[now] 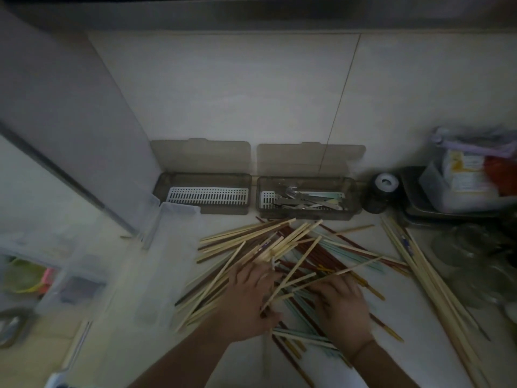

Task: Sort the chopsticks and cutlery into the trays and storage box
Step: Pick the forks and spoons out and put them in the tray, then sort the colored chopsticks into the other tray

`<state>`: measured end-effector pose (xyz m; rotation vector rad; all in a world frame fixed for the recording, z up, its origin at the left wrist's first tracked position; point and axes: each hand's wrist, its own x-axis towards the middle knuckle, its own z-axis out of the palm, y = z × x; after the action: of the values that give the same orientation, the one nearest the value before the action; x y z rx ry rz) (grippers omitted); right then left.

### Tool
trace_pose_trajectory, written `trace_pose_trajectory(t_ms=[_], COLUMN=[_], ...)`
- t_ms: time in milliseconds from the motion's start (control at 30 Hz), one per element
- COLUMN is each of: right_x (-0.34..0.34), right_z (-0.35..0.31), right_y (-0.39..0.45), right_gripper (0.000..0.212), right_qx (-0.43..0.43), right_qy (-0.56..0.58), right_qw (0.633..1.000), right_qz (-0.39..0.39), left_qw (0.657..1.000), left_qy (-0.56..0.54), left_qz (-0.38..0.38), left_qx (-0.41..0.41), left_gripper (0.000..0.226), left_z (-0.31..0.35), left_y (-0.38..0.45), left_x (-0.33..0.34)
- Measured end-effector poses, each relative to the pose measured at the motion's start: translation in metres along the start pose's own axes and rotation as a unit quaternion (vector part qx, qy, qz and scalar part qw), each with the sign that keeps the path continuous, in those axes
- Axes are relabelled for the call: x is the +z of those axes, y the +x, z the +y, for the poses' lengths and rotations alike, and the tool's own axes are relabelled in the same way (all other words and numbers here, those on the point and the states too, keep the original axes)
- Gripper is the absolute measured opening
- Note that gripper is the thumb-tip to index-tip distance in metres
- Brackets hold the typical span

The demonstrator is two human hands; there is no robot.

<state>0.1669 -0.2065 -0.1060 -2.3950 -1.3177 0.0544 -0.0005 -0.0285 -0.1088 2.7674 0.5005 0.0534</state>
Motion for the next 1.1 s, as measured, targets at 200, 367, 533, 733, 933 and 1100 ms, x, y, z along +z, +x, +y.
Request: trace_pose_trajectory(t_ms=[200, 367, 533, 733, 933, 1100], right_x=[0.01, 0.001, -0.004, 0.024, 0.033, 0.018], right_z=[-0.013, 0.007, -0.005, -0.043, -0.037, -0.01], right_y=[-0.023, -0.024, -0.038, -0.082, -0.091, -0.105], right_gripper=[0.028, 0.032, 0.021, 0.024, 0.03, 0.045], right_qx=[0.015, 0.087, 0.043, -0.115, -0.095, -0.074], right_qy=[-0.037, -0.035, -0.036, -0.03, -0.066, -0.13], right_qw=[0.999, 0.995, 0.994, 0.993, 0.993, 0.985], right_qz=[-0.019, 0.034, 0.092, 0.027, 0.036, 0.083], left_qw=[1.0, 0.998, 0.996, 0.982, 0.968, 0.976], left_qy=[-0.007, -0.02, -0.022, 0.007, 0.027, 0.013], left_qz=[0.015, 0.059, 0.091, 0.06, 0.029, 0.055], left_qx=[0.012, 0.006, -0.006, 0.18, 0.246, 0.209], left_gripper=[0.059, 0.052, 0.045, 0.036, 0.02, 0.012], left_z=[-0.009, -0.024, -0.031, -0.028, -0.033, -0.039], left_y=[-0.001, 0.0, -0.002, -0.014, -0.018, -0.017], left_x=[0.003, 0.003, 0.005, -0.001, 0.006, 0.003])
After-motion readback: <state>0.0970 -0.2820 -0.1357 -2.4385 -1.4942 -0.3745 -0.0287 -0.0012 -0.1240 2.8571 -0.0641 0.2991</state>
